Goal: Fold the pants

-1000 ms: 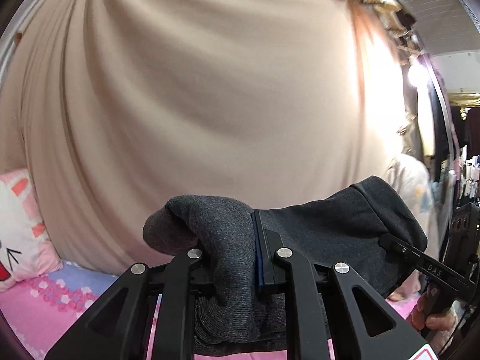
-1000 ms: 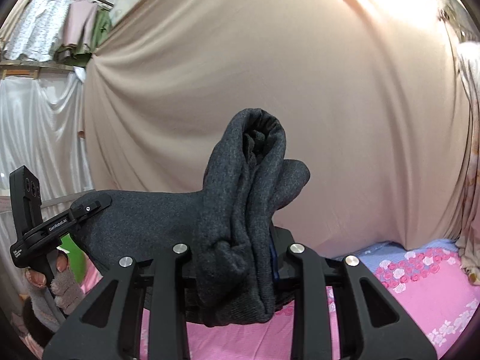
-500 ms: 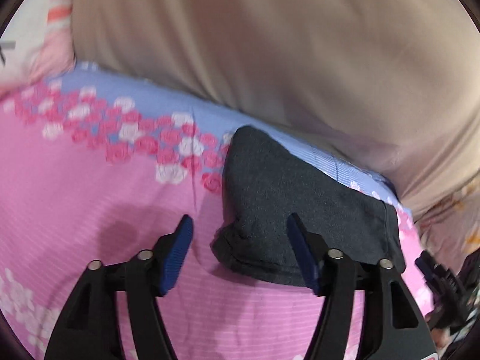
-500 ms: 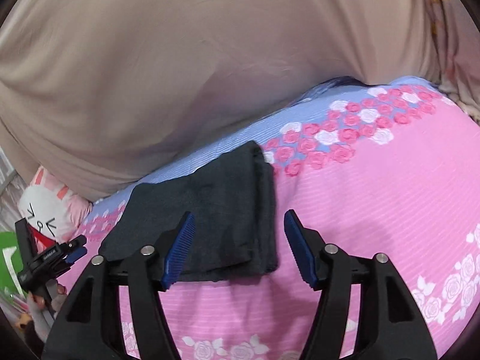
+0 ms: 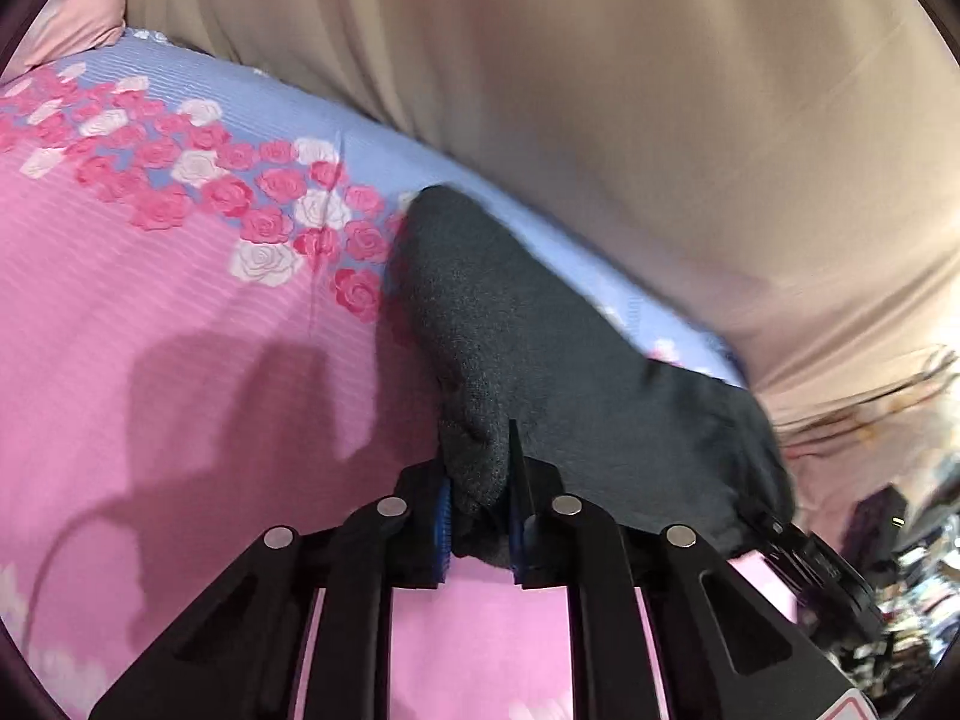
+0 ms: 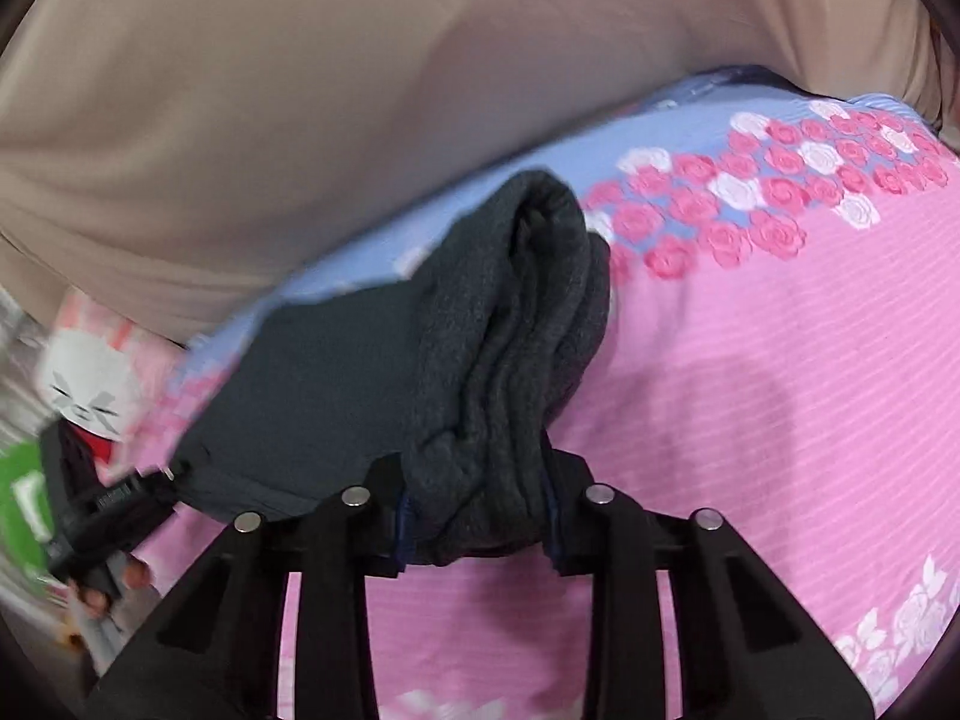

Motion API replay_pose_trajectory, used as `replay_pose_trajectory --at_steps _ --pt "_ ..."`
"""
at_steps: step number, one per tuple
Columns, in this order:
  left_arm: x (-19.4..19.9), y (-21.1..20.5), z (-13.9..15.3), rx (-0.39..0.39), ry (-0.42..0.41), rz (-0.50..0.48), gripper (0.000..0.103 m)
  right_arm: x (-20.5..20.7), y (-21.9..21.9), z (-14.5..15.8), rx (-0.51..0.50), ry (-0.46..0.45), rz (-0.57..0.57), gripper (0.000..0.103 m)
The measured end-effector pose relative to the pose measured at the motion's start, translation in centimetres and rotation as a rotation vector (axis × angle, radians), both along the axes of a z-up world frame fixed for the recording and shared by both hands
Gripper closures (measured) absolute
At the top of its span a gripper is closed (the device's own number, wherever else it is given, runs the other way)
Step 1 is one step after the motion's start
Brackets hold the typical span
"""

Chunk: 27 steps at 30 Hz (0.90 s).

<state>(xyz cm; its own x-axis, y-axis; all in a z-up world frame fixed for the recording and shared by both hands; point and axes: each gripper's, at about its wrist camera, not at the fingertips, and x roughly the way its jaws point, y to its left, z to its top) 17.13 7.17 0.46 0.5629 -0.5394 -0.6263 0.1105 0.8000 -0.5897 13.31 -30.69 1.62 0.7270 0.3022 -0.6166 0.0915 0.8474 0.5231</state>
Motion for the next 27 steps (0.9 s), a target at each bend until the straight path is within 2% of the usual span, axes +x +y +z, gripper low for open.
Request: replay_pose_trajectory --at_steps 1,2,3,4,5,6,7,8,9,11,12,14,16,17,19,20,21,22,23,24,25,27 --pt "-0.9 0.6 0.3 0.001 0.021 0.007 0.091 -0.5 -0.1 0.0 -0.002 -0.004 0.013 0.073" --pt "-1.2 0.8 0.2 0.005 0.037 0.012 0.085 -0.8 -0.1 -0.4 -0.015 0.007 0.015 0.067" --pt "-1.4 0.9 -0.5 0.047 0.073 0.019 0.075 -0.9 -0.1 -1.3 -0.058 0.031 -0.001 0.06" --pt "-1.4 0.9 -1.1 0.087 0.089 0.026 0.072 -1.1 -0.1 -2.2 -0.131 0.06 -0.044 0.06" --pt "-1.6 1.5 -1.8 0.137 0.107 0.07 0.069 -1.5 -0.3 -3.1 -0.174 0.066 -0.08 0.051" --pt "-2.0 2.3 -2.1 0.112 0.103 0.086 0.059 -2.1 -0.6 -3.1 -0.145 0.046 -0.095 0.049" --pt "-2.4 3.1 -2.1 0.092 0.101 0.115 0.059 -2.7 -0.8 -2.7 -0.127 0.031 -0.108 0.052" --pt "-3.0 3.9 -1.7 0.088 0.088 0.156 0.06 -3.6 -0.5 -1.5 -0.159 -0.018 -0.127 0.057" --pt "-4.1 4.6 -0.5 0.12 0.04 0.216 0.067 -4.6 0.1 -0.3 -0.228 -0.072 -0.153 0.057" --pt "-5.3 5.0 1.4 0.162 -0.034 0.27 0.066 -5.8 1.5 1.0 -0.283 -0.137 -0.138 0.059" --pt "-5.8 4.8 2.4 0.152 -0.064 0.267 0.066 -5.8 1.9 1.1 -0.26 -0.148 -0.111 0.065" --pt "-6.0 3.7 3.1 0.127 -0.087 0.222 0.064 -4.3 3.6 0.3 -0.219 -0.127 -0.01 0.069" --pt "-5.3 1.1 2.9 0.152 -0.084 0.141 0.059 -2.2 4.2 -2.1 -0.288 -0.039 0.002 0.075" --pt "-4.8 0.2 2.1 0.162 -0.055 0.135 0.059 -1.6 3.9 -2.8 -0.305 -0.019 -0.01 0.089" --pt "-4.5 1.1 1.0 0.1 -0.019 0.146 0.059 -2.1 3.5 -2.1 -0.264 -0.043 -0.021 0.091" --pt "-4.6 2.2 0.8 0.083 -0.014 0.159 0.059 -2.8 3.9 -1.0 -0.269 -0.078 -0.023 0.084" --pt "-4.9 3.0 0.8 0.088 -0.021 0.18 0.057 -3.3 5.0 -0.1 -0.289 -0.105 0.019 0.073" --pt "-5.3 3.9 1.0 0.108 -0.032 0.206 0.056 -3.5 6.9 0.5 -0.291 -0.126 0.113 0.069" --pt "-5.8 4.8 1.2 0.135 -0.051 0.237 0.051 -4.0 8.4 0.8 -0.289 -0.135 0.19 0.059" --pt "-6.3 5.7 1.5 0.177 -0.084 0.281 0.045 -4.0 11.1 1.0 -0.292 -0.138 0.29 0.059" --pt "-6.9 6.3 1.7 0.205 -0.103 0.312 0.042 -3.5 13.9 0.8 -0.27 -0.12 0.403 0.059" --pt "-7.3 7.5 1.5 0.244 -0.131 0.37 0.041 -2.4 18.5 -0.1 -0.169 -0.076 0.549 0.059"
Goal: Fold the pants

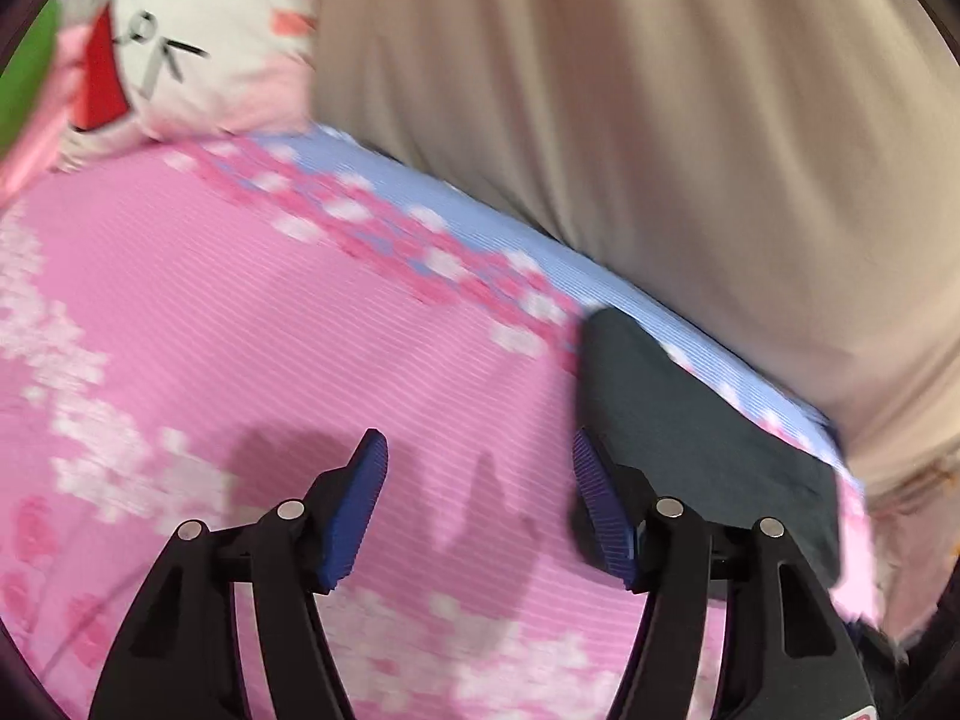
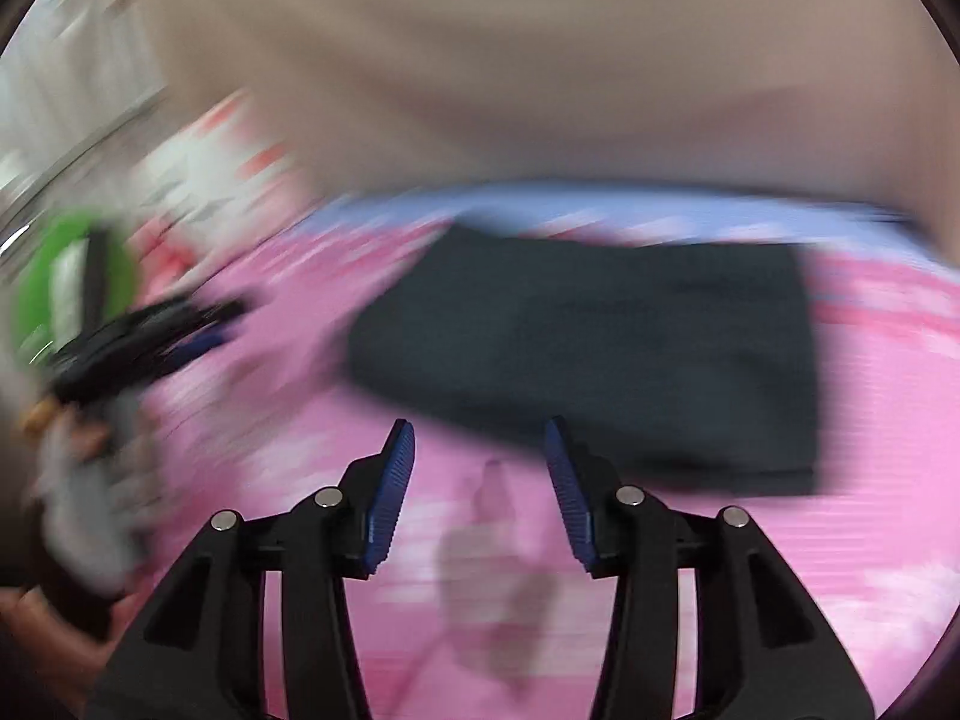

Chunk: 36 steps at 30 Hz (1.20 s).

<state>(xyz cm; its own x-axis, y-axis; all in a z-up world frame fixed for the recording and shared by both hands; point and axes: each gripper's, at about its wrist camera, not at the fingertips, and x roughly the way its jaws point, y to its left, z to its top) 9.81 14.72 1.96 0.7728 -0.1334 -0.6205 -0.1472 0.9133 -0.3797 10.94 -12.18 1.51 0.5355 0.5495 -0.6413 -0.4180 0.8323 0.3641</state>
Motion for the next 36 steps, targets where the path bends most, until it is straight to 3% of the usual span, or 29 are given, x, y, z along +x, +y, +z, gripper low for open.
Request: replay_pose_trajectory --at_steps 2,4,8,11,14,17,19,20,22,24,26,27,28,29,31,34,36 --pt "0.0 0.8 -0.3 0.018 -0.017 0.034 0.041 2.0 3.7 -1.7 0.024 0.091 0.04 0.06" --pt "-0.3 1.7 -0.5 0.027 -0.033 0.061 0.041 4.4 5.9 -3.3 -0.027 0.119 -0.027 0.06" --pt "-1.0 3.5 0.1 0.046 -0.065 0.129 0.041 6.6 6.4 -3.6 -0.058 0.065 -0.174 0.06" --pt "-1.6 4.9 0.6 0.015 -0.089 0.164 0.04 7.0 6.3 -2.8 -0.063 -0.015 -0.236 0.06" --pt "-1.6 5.3 0.5 -0.019 -0.082 0.154 0.039 7.1 8.4 -2.1 -0.084 -0.045 -0.236 0.042" --pt "-1.6 5.0 0.5 -0.02 -0.074 0.139 0.039 7.4 10.3 -2.1 -0.147 -0.075 -0.269 0.042" --pt "-1.5 4.9 0.4 -0.024 -0.072 0.131 0.038 8.6 10.7 -2.3 -0.197 -0.066 -0.291 0.071" --pt "-1.5 5.0 0.4 -0.027 -0.069 0.13 0.037 9.0 10.3 -2.3 -0.159 -0.022 -0.282 0.086" --pt "-1.5 5.2 0.2 -0.04 -0.065 0.133 0.037 8.5 8.8 -0.9 -0.06 0.034 -0.238 0.089" --pt "-1.4 5.7 0.1 -0.055 -0.059 0.145 0.037 7.4 8.6 0.5 -0.039 0.05 -0.144 0.089" --pt "-1.3 5.8 -0.1 -0.065 -0.052 0.151 0.037 7.3 10.4 -0.7 -0.134 0.138 0.024 0.089" --pt "-1.2 5.7 -0.1 -0.061 -0.047 0.147 0.037 7.5 11.6 -2.7 -0.183 0.219 0.112 0.089" --pt "-1.1 5.5 -0.2 -0.052 -0.041 0.139 0.037 6.9 11.9 -3.1 -0.214 0.168 0.119 0.092" --pt "-0.9 5.1 -0.4 -0.038 -0.032 0.124 0.037 6.4 11.8 -3.0 -0.231 0.16 0.126 0.087" --pt "-0.6 4.5 -0.7 -0.02 -0.018 0.1 0.037 5.5 10.6 -2.3 -0.181 0.173 0.111 0.086" --pt "0.0 3.6 -1.2 -0.018 0.008 0.042 0.037 2.6 5.8 1.0 -0.087 0.072 0.009 0.08" --pt "0.4 2.2 -1.4 -0.033 0.018 -0.044 0.037 1.2 2.4 2.6 -0.075 0.005 -0.104 0.062"
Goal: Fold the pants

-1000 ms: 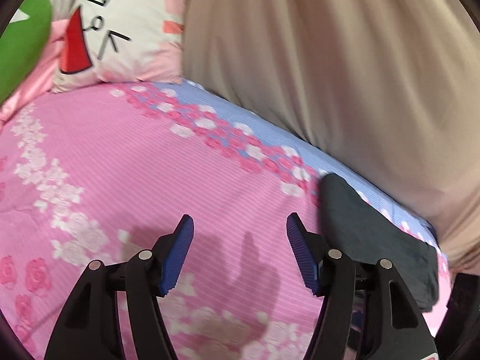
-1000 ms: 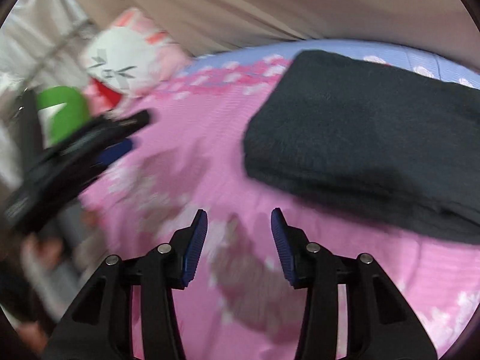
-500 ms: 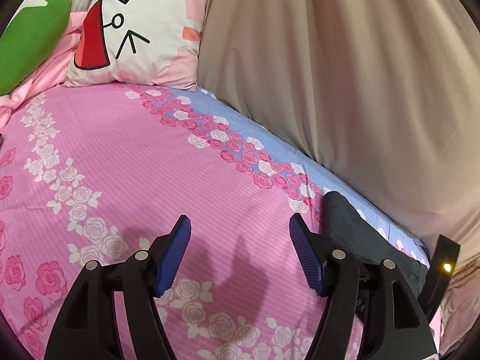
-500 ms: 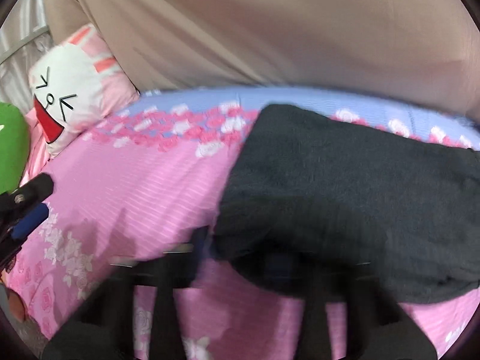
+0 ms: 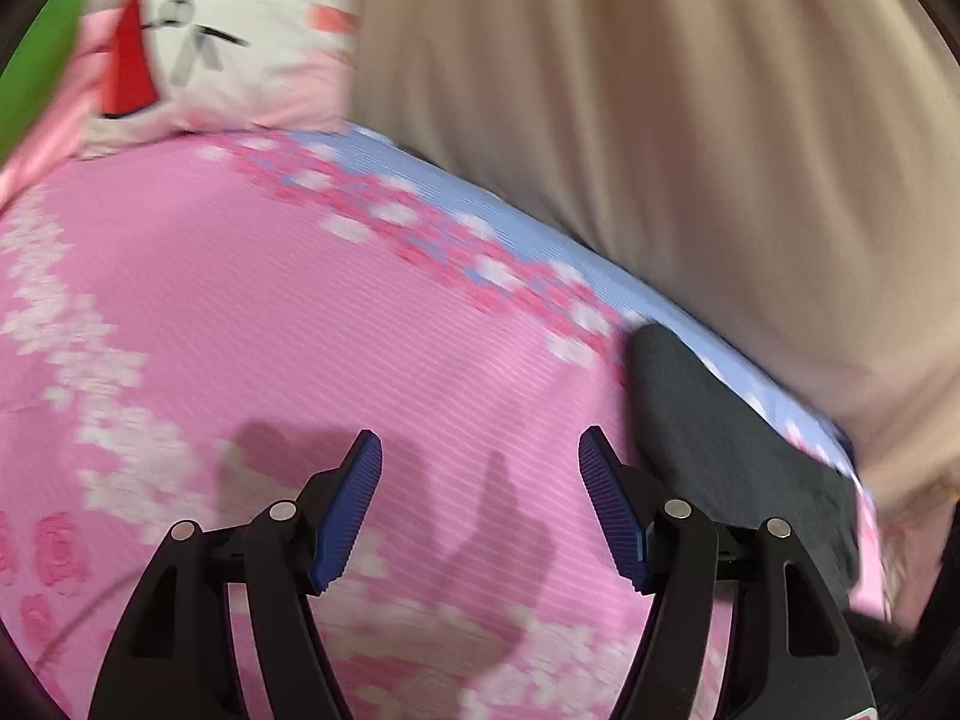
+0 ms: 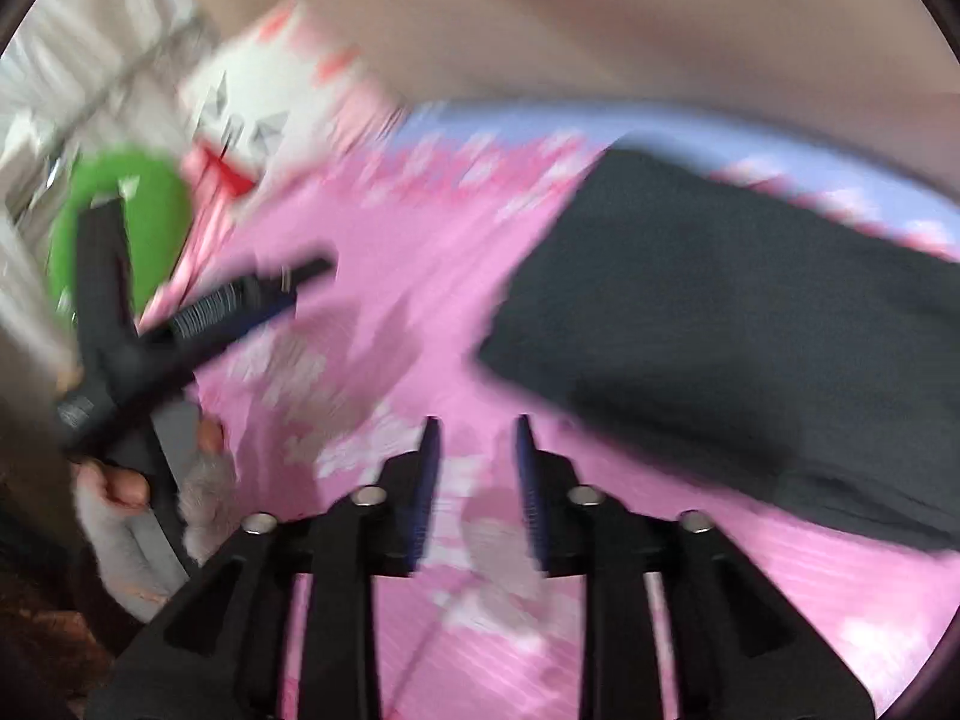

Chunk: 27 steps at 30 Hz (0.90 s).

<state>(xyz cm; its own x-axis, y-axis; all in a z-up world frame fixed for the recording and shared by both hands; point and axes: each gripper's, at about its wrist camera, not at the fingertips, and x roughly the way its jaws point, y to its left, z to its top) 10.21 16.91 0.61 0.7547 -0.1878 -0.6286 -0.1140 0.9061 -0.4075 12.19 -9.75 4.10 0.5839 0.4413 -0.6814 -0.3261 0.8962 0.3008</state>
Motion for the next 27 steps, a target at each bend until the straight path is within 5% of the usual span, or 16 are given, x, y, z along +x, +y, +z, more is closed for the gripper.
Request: replay_pose_trajectory --at_steps 4,7,16,17,20,22,24,25,27 --pt "1.1 -3.7 -0.1 0.072 0.034 -0.101 0.027 -1.0 -3.7 0.2 -0.041 -0.032 -0.115 0.062" --pt "1.0 -6.5 -1.0 0.235 0.079 -0.23 0.027 -1.9 -3.4 -0.8 -0.079 -0.027 -0.086 0.062" --pt "2.6 -9.5 -3.1 0.484 0.073 -0.513 0.027 -2.3 -6.9 -2.9 0.021 -0.005 -0.15 0.054" --pt "3.0 -10.0 -3.3 0.477 0.08 -0.561 0.034 -2.4 -7.4 -3.0 0.026 -0.005 -0.164 0.052" --pt "3.6 -11.4 -3.1 0.452 0.078 -0.66 0.093 -2.7 -9.3 -3.0 0.046 -0.008 -0.223 0.05" --pt "3.9 -10.3 -1.6 0.244 0.151 -0.623 0.098 -3.1 -10.7 -2.6 0.068 -0.018 -0.264 0.048" --pt "2.8 -8.7 0.4 0.015 0.138 -0.612 0.099 -3.6 -12.0 -2.2 0.086 -0.033 -0.289 0.041" --pt "2.5 -8.3 -0.1 -0.044 0.172 -0.604 0.099 -3.8 -12.7 -2.3 0.086 -0.035 -0.303 0.04" --pt "2.5 -8.2 -3.1 -0.042 0.291 -0.569 0.099 -4.0 -13.8 -2.4 0.078 -0.031 -0.321 0.039"
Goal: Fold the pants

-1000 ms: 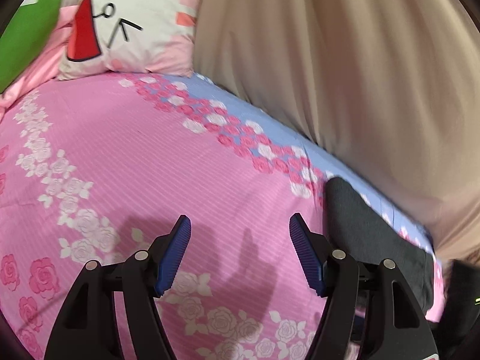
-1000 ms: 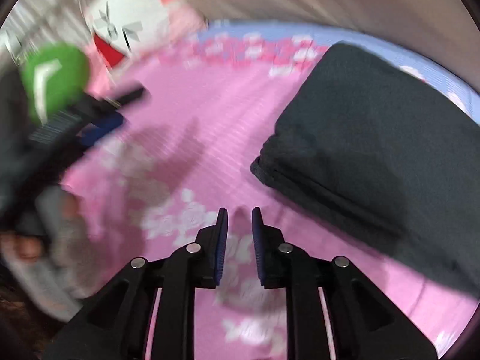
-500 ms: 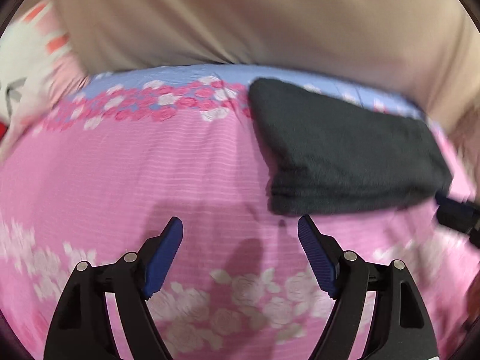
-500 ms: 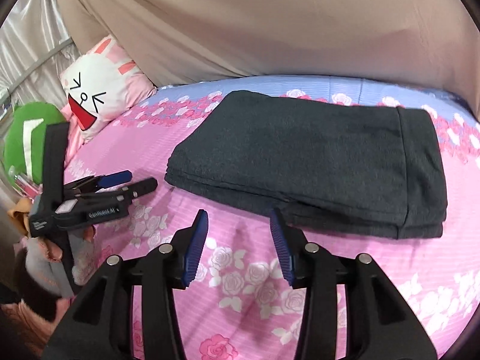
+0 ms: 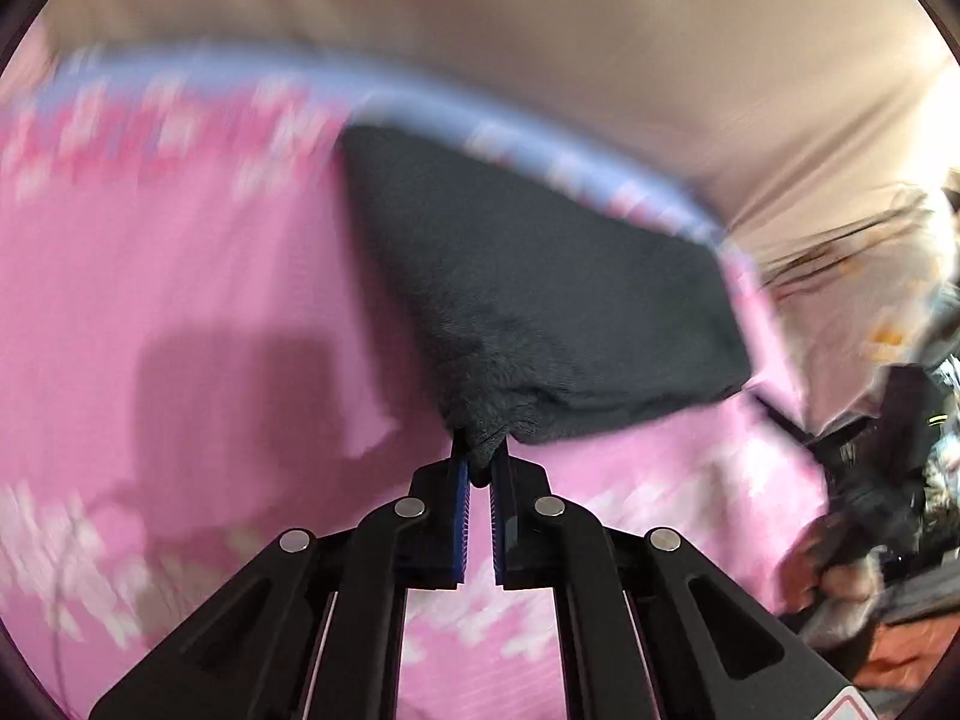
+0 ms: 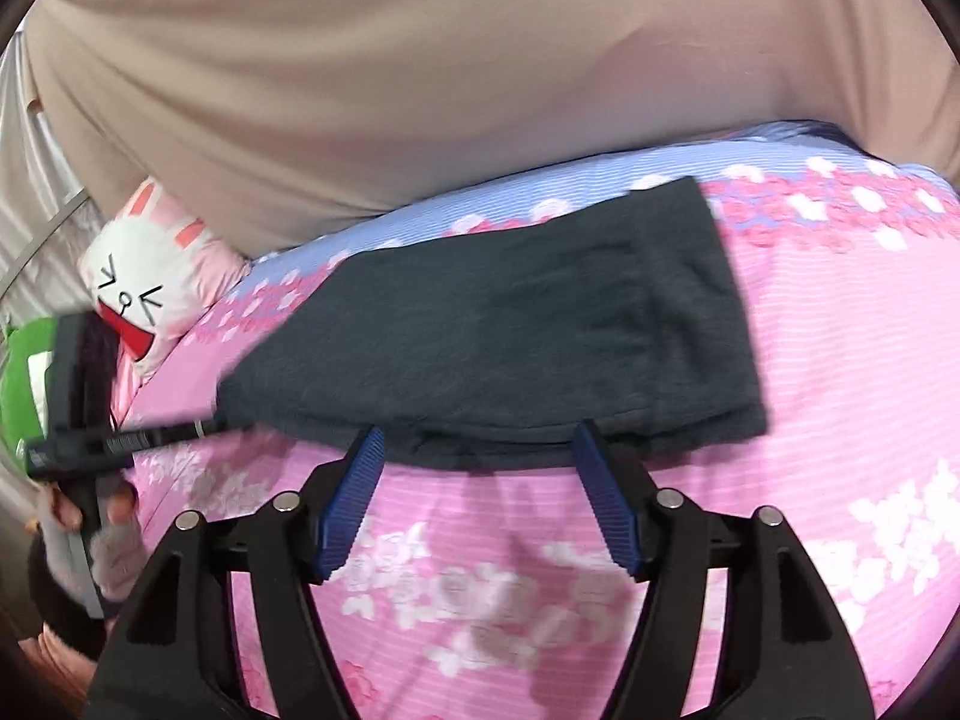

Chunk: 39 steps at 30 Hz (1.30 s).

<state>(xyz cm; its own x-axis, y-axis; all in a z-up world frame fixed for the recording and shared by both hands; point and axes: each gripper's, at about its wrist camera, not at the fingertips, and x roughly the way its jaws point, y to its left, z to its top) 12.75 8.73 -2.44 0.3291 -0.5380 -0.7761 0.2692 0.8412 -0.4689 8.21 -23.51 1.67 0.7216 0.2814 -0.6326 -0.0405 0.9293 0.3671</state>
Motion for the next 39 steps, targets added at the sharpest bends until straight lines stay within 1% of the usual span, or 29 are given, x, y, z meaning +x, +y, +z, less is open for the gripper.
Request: replay_pose_trajectory --at_steps 1,2,5,7,8,9,10,11,13,14,15,16,17,18,19,21,23,24,26,27,29,30,31,32,33,35,37,38,39 --pt "-0.5 0.5 -0.9 -0.019 0.033 0.015 0.099 -0.1 -0.4 0.0 -0.005 0.001 -0.01 0.039" --pt "-1.0 0.9 -0.8 -0.032 0.032 0.031 0.102 -0.5 -1.1 0.0 -0.008 0.003 -0.021 0.039" --pt "-2.6 2.8 0.6 0.025 -0.008 0.123 0.101 -1.2 -2.9 0.4 -0.028 -0.007 -0.054 0.037" --pt "-3.7 3.6 2.6 -0.002 -0.064 0.155 0.08 -1.3 -4.5 0.4 -0.034 -0.008 -0.09 0.032" --pt "-3.6 3.8 3.4 -0.031 -0.082 0.153 0.057 -1.0 -5.1 0.3 -0.029 -0.002 -0.105 0.028" --pt "-3.6 3.7 4.5 -0.065 -0.12 0.164 0.027 -0.6 -5.7 0.0 -0.021 0.008 -0.121 0.02" --pt "-3.5 3.5 5.1 -0.065 -0.149 0.187 0.015 0.1 -6.5 -0.5 -0.015 0.029 -0.137 0.018" --pt "-3.2 3.2 5.4 -0.044 -0.175 0.223 0.009 0.7 -6.9 -0.9 -0.011 0.045 -0.141 0.016" --pt "-1.5 1.9 4.8 0.006 -0.174 0.264 0.009 2.6 -7.5 -2.2 0.025 0.092 -0.128 0.016" --pt "-0.6 1.4 4.0 -0.002 -0.15 0.258 0.009 3.2 -7.7 -2.8 0.043 0.11 -0.125 0.016" --pt "0.6 0.8 2.7 -0.015 -0.097 0.245 0.009 4.0 -7.9 -3.7 0.067 0.138 -0.119 0.018" --pt "1.4 0.4 1.7 -0.038 -0.057 0.237 0.012 4.6 -8.0 -4.1 0.069 0.137 -0.114 0.024" --pt "2.0 0.2 0.6 -0.078 -0.012 0.215 0.038 4.8 -7.7 -4.0 0.08 0.136 -0.083 0.049" --pt "2.1 -0.2 0.5 -0.077 -0.032 0.209 0.07 5.1 -7.7 -3.6 0.122 0.151 -0.067 0.066" --pt "2.6 -0.7 0.7 -0.07 -0.033 0.157 0.096 5.0 -7.5 -2.6 0.15 0.144 -0.056 0.071" --pt "3.3 -0.3 1.9 -0.081 -0.037 0.153 0.095 4.0 -7.4 -0.2 0.167 0.089 -0.047 0.074" --pt "3.2 0.2 3.5 -0.049 -0.077 0.138 0.095 2.4 -7.0 1.3 0.185 0.067 -0.029 0.074" --pt "3.1 0.6 3.8 -0.019 -0.083 0.136 0.093 2.0 -6.7 1.2 0.168 0.071 -0.028 0.074" --pt "3.1 0.6 2.5 0.029 -0.047 0.108 0.087 1.7 -6.0 -1.1 0.073 0.137 -0.065 0.069" --pt "3.0 0.2 0.9 0.079 -0.016 0.082 0.078 1.6 -5.9 -2.6 0.02 0.176 -0.098 0.061" --pt "2.4 0.4 0.3 0.084 -0.067 0.104 0.071 0.5 -7.0 -3.5 0.096 0.148 -0.149 0.049" --pt "1.6 0.7 0.9 0.096 -0.088 0.136 0.068 -0.2 -7.4 -3.0 0.111 0.13 -0.173 0.05" --pt "1.0 0.9 1.6 0.105 -0.111 0.165 0.068 -1.2 -7.5 -1.3 0.079 0.065 -0.222 0.05" --pt "0.3 1.0 2.6 0.108 -0.151 0.187 0.068 -1.7 -7.0 0.2 0.04 0.013 -0.226 0.054" --pt "-0.7 0.6 3.9 0.116 -0.209 0.198 0.068 -2.1 -6.4 1.3 0.028 -0.02 -0.197 0.064" --pt "-1.2 -0.8 5.2 0.146 -0.276 0.202 0.068 -1.6 -4.6 2.6 0.022 -0.046 -0.117 0.071" --pt "-1.4 -3.1 5.1 0.207 -0.323 0.178 0.058 -0.3 -3.3 1.3 -0.033 -0.003 -0.075 0.081" --pt "-1.0 -3.9 4.4 0.237 -0.334 0.177 0.053 0.8 -2.9 -0.4 -0.109 0.051 -0.103 0.085" --pt "-0.9 -4.7 3.6 0.282 -0.35 0.183 0.053 1.4 -3.4 -2.2 -0.154 0.086 -0.144 0.101"
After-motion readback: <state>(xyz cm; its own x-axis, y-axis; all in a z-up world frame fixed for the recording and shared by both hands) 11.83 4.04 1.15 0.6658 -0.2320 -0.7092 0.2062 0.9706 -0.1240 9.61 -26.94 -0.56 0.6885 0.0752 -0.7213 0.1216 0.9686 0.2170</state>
